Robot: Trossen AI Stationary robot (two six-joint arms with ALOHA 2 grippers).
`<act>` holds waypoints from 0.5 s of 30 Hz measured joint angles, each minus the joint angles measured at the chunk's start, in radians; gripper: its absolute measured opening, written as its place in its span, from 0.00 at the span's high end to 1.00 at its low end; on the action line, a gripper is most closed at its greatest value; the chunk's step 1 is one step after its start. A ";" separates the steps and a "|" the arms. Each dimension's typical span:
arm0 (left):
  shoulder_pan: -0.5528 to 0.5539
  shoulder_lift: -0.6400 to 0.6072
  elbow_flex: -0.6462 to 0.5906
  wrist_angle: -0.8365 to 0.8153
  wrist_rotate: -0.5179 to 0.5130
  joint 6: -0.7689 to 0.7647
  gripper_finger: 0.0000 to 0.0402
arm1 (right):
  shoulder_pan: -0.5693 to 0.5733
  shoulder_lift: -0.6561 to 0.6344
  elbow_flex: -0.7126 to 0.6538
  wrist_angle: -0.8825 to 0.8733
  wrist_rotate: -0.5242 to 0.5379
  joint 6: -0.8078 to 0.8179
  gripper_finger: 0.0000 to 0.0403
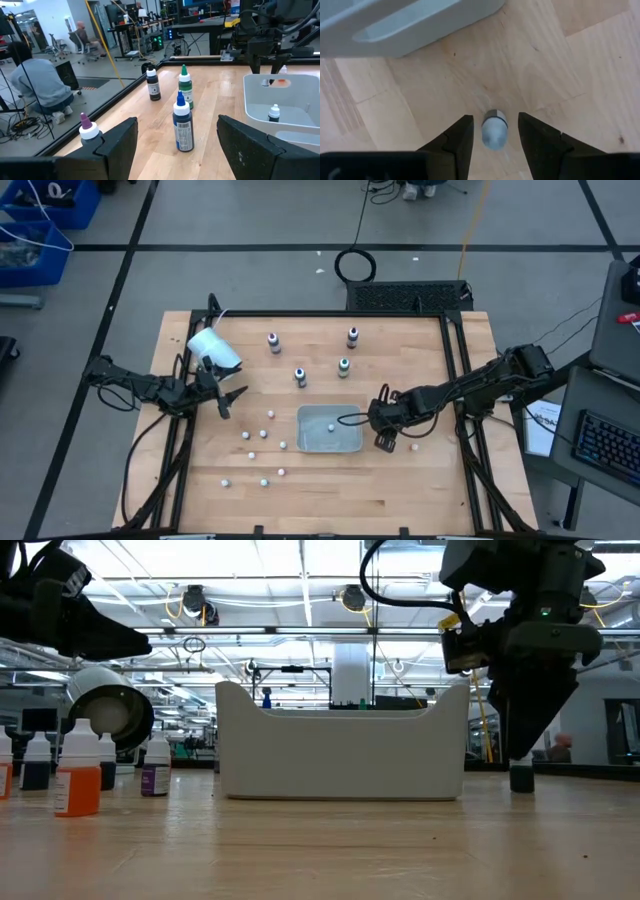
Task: Pick & Place food coloring
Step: Put the purple food coloring bottle into the bin
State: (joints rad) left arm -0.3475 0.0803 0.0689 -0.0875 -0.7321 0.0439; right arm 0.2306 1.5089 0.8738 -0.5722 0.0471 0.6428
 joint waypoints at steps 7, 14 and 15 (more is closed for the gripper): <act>0.000 0.000 0.000 -0.016 0.000 0.000 0.32 | 0.000 -0.001 0.000 -0.008 0.000 0.000 0.64; 0.000 0.000 0.000 -0.016 0.000 0.000 0.32 | 0.000 -0.001 0.000 -0.008 0.000 -0.001 0.72; 0.000 0.000 0.000 -0.016 0.000 0.000 0.32 | 0.000 -0.001 0.000 -0.007 -0.001 -0.001 0.73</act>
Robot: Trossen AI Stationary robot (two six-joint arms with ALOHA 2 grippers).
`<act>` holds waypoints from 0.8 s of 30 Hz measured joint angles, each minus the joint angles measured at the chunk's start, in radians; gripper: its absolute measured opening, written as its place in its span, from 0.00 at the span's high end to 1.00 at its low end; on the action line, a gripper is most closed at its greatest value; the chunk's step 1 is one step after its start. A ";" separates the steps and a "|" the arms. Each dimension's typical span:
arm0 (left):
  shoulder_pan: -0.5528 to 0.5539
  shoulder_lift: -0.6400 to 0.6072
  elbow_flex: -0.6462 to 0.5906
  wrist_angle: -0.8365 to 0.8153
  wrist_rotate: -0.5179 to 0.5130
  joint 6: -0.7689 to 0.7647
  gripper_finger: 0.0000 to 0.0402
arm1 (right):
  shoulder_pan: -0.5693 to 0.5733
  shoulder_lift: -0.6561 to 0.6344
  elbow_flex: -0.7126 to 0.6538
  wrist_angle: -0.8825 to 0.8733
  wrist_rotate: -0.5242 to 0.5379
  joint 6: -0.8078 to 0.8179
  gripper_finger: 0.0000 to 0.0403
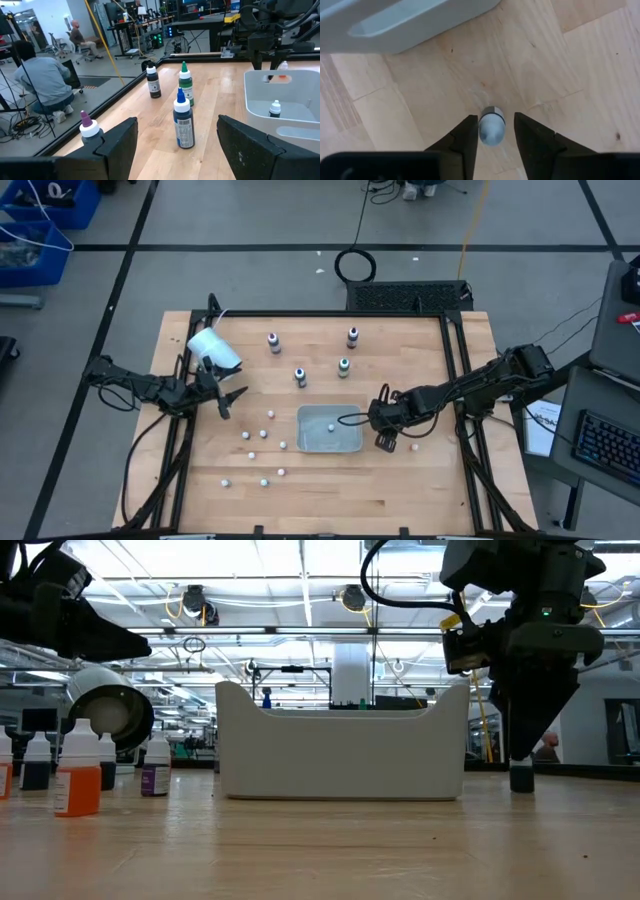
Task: Pick & Place food coloring
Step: Put the purple food coloring bottle into the bin
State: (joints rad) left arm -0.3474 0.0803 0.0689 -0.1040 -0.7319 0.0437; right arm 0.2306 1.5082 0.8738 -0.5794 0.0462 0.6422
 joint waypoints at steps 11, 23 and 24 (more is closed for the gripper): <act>0.000 0.000 0.000 -0.001 0.000 0.000 0.32 | 0.000 0.000 0.000 0.005 -0.024 -0.012 0.86; 0.000 0.000 0.000 -0.001 0.000 0.000 0.32 | 0.000 -0.011 0.037 0.016 0.011 -0.111 0.88; 0.000 0.000 0.000 -0.001 0.000 0.000 0.32 | 0.000 -0.014 0.057 -0.005 0.019 -0.124 0.88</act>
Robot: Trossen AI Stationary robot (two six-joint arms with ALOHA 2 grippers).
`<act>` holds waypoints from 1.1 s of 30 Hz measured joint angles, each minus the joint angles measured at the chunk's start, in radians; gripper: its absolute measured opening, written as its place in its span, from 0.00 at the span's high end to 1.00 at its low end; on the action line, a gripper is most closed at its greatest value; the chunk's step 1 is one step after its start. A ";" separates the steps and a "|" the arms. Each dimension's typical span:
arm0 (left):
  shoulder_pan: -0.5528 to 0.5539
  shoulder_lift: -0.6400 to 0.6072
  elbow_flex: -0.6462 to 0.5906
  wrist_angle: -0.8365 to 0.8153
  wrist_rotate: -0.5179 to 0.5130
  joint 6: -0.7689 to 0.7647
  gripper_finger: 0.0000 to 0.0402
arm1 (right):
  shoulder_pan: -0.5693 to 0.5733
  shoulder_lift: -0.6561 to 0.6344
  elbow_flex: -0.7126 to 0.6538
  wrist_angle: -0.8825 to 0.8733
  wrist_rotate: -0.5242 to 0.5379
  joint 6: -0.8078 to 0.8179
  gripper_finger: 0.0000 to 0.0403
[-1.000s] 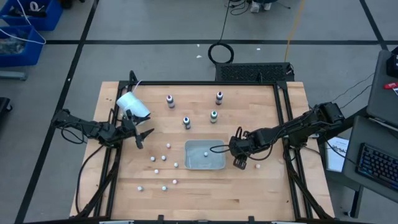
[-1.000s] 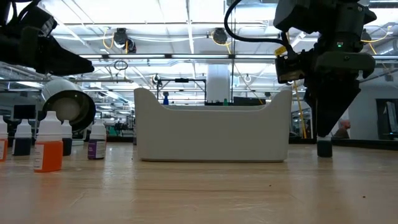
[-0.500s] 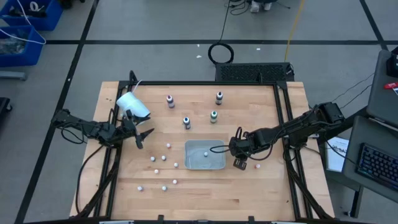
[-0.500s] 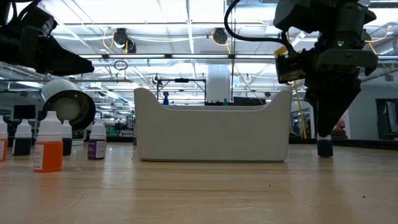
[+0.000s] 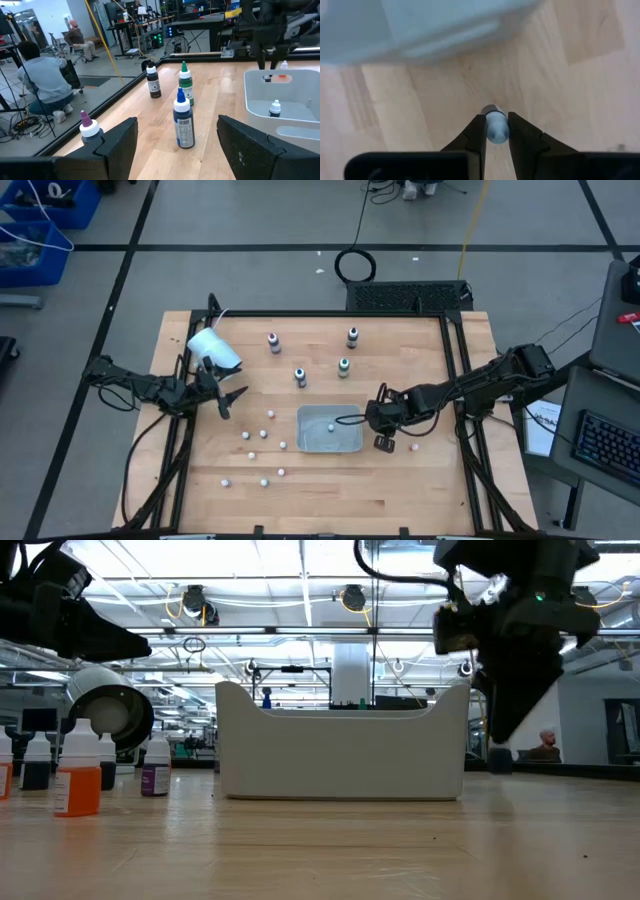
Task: Pick & Place food coloring
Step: Put the purple food coloring bottle into the bin
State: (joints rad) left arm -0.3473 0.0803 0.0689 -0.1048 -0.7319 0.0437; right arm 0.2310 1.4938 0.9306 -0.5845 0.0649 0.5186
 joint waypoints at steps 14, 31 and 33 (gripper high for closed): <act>0.000 0.000 0.000 0.002 0.000 0.000 0.32 | 0.000 0.003 0.401 -0.258 0.225 -0.189 0.88; 0.000 0.000 0.000 0.003 0.001 -0.004 0.32 | -0.018 0.396 0.646 -0.253 0.038 -0.454 0.88; 0.000 0.000 0.000 0.003 0.006 -0.005 0.32 | -0.029 0.426 0.648 -0.287 0.036 -0.456 0.88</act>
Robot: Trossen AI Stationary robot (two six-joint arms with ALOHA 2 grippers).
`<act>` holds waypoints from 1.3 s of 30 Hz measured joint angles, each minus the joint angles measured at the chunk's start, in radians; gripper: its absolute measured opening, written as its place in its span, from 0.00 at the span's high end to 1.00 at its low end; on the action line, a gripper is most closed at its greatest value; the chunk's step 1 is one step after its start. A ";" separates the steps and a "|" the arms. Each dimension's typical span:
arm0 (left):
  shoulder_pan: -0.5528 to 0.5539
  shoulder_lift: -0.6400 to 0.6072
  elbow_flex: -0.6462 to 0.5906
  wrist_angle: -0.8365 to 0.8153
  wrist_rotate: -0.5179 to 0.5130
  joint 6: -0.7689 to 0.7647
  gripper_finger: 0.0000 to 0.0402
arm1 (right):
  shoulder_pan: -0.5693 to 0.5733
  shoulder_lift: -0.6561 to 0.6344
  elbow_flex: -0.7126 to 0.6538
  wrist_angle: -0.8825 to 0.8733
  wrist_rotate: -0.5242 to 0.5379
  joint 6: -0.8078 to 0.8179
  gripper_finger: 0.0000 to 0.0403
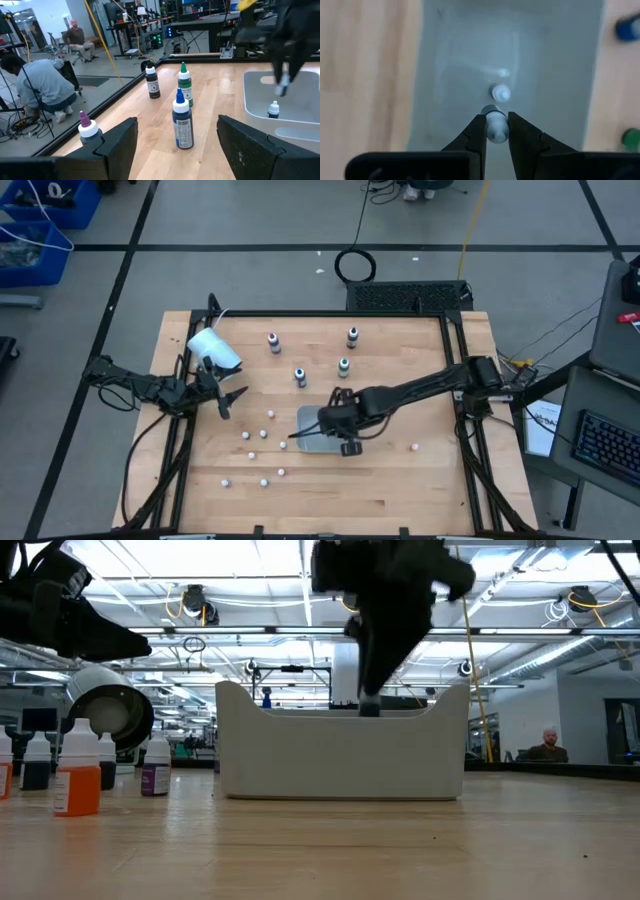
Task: Pick & Place food coloring
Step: Put the purple food coloring bottle into the bin
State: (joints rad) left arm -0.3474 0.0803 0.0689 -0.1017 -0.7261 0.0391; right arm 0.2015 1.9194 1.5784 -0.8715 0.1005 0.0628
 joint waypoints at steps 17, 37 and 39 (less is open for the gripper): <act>0.000 0.000 0.000 -0.002 0.002 0.000 0.32 | -0.038 0.064 -0.040 0.079 -0.054 -0.029 0.88; 0.000 0.000 0.000 -0.003 0.002 0.001 0.32 | -0.058 0.059 -0.138 0.227 -0.103 -0.023 0.84; 0.000 0.000 0.000 -0.003 0.002 0.001 0.32 | -0.058 0.055 -0.140 0.226 -0.103 -0.023 0.80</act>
State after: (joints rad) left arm -0.3476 0.0803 0.0689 -0.1043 -0.7238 0.0399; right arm 0.1432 1.9744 1.4388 -0.6460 -0.0021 0.0402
